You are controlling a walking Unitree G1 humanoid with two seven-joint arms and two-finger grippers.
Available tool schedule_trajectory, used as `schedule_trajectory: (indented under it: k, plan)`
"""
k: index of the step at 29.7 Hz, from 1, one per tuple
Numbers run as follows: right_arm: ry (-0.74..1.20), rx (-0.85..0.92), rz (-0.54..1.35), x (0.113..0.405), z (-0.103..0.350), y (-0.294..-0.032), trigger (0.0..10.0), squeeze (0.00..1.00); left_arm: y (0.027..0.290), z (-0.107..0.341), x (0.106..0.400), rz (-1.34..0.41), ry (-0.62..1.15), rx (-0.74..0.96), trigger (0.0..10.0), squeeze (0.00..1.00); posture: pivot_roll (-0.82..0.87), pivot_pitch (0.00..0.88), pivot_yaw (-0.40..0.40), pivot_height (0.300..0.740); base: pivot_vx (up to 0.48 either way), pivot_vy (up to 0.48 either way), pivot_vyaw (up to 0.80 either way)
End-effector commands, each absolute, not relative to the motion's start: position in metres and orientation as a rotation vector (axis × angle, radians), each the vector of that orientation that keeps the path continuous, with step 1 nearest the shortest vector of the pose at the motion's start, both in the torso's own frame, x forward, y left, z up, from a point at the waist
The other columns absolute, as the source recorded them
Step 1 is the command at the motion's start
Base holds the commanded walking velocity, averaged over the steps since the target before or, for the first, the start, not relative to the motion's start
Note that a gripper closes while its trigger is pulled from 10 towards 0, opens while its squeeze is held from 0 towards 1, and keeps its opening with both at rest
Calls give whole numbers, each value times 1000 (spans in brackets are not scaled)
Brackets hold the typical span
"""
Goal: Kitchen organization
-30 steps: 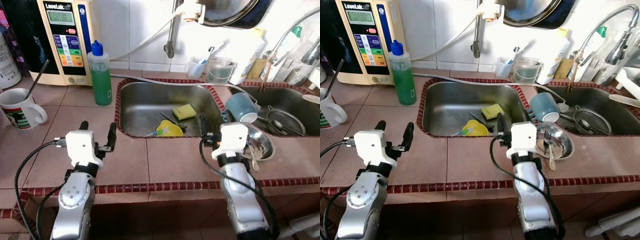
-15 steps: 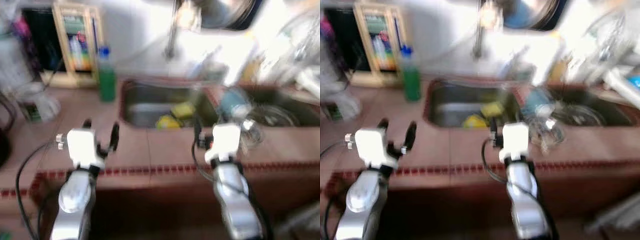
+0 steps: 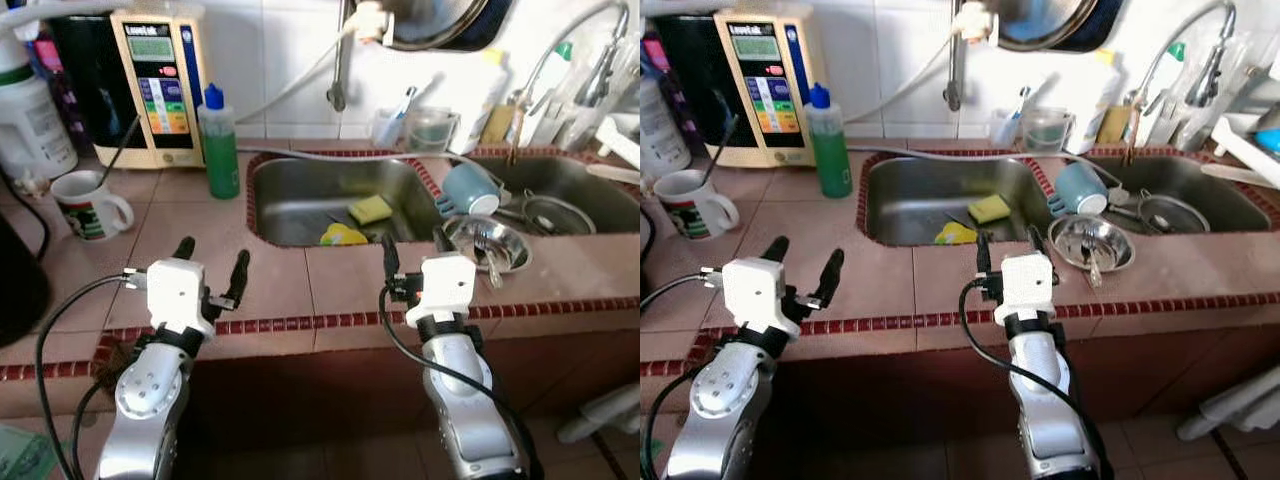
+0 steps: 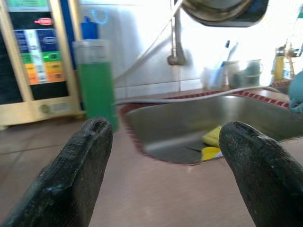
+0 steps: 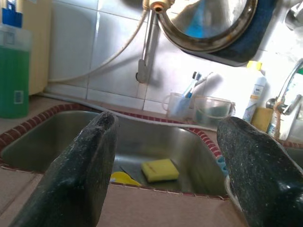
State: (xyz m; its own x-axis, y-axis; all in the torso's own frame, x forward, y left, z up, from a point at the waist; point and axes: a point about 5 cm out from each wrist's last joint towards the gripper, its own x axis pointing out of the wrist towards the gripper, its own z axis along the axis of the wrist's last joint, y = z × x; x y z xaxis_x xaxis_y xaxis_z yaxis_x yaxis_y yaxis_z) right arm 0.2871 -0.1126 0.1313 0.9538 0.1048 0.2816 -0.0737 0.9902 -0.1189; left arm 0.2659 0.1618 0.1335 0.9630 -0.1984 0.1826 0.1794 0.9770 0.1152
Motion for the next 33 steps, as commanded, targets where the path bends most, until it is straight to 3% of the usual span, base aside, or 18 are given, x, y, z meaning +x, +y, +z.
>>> schedule_trajectory:
  k: [1,4,25,33]
  plan:
    - [-283,-117,60,286,130,-120,10000,0,156,140,267,-216,-223,112,10000,0,-102,0,-24,740,0,-480,0]
    - [-279,-114,60,286,129,-119,10000,0,155,141,267,-231,-227,63,10000,0,-101,0,-20,740,0,0,0]
    - [-265,-124,71,284,128,-120,10000,0,149,138,264,-275,-214,139,10000,0,-99,0,-23,740,0,0,0]
    - [-267,-119,79,285,130,-118,10000,0,148,139,265,-266,-220,136,10000,0,-98,0,-32,740,0,-378,0]
